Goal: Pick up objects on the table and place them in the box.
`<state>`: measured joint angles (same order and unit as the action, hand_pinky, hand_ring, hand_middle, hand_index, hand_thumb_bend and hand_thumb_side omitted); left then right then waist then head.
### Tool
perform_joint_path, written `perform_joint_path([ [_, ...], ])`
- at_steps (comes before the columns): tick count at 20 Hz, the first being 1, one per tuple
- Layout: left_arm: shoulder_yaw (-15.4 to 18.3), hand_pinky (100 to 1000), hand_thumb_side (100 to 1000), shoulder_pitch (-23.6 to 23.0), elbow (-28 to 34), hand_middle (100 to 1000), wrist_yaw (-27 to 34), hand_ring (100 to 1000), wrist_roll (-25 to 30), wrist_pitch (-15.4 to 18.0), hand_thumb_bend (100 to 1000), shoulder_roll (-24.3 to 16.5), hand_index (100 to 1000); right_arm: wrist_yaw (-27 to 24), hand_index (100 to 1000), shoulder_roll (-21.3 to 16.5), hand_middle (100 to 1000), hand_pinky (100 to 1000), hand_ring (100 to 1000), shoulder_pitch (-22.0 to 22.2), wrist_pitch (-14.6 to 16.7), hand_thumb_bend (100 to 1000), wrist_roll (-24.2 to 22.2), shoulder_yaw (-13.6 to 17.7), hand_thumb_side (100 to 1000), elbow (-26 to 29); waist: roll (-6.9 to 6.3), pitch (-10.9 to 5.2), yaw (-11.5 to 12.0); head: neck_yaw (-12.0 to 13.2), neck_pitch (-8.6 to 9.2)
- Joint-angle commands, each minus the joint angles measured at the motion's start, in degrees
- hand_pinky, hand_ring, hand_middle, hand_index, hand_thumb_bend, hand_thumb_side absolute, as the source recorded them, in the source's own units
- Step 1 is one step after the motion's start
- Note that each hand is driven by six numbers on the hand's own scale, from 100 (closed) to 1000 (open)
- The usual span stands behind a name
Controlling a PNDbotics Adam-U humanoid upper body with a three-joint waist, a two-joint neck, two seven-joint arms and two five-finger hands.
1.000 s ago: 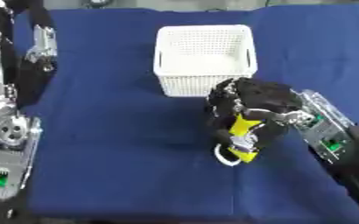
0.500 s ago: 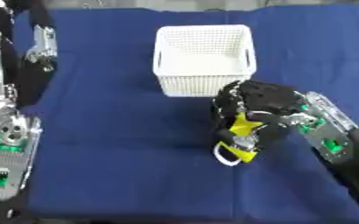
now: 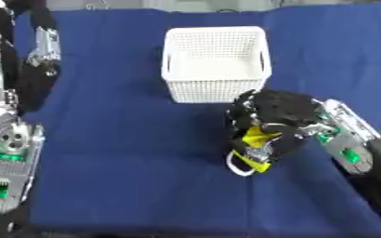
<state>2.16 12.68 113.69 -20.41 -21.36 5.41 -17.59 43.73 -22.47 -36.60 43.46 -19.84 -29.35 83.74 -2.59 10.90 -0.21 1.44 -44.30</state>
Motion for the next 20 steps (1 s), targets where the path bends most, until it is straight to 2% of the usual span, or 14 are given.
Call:
perform_joint_path([
  [1,0.31,900,705,0.34,0.9,773,-0.09,751,-0.13,0.19,100,-0.66,823,0.7,630,0.12,529,594,523,-0.68,8.51,100,-8.37,0.18,1000,0.33,-0.03,-0.72,0.13,-0.59,0.18],
  [12,0.34,900,704,0.34,0.9,773,-0.04,751,-0.1,0.21,100,-0.64,823,2.46,619,0.09,516,595,510,-0.59,8.51,100,-8.67,0.15,1000,0.04,0.1,-0.5,0.25,-0.58,0.18],
  [20,0.35,900,704,0.37,0.9,774,-0.03,751,-0.09,0.22,100,-0.65,823,7.78,652,0.26,530,603,521,-0.45,8.51,100,-5.96,2.69,1000,-1.03,0.0,-0.55,0.09,-0.58,0.18],
])
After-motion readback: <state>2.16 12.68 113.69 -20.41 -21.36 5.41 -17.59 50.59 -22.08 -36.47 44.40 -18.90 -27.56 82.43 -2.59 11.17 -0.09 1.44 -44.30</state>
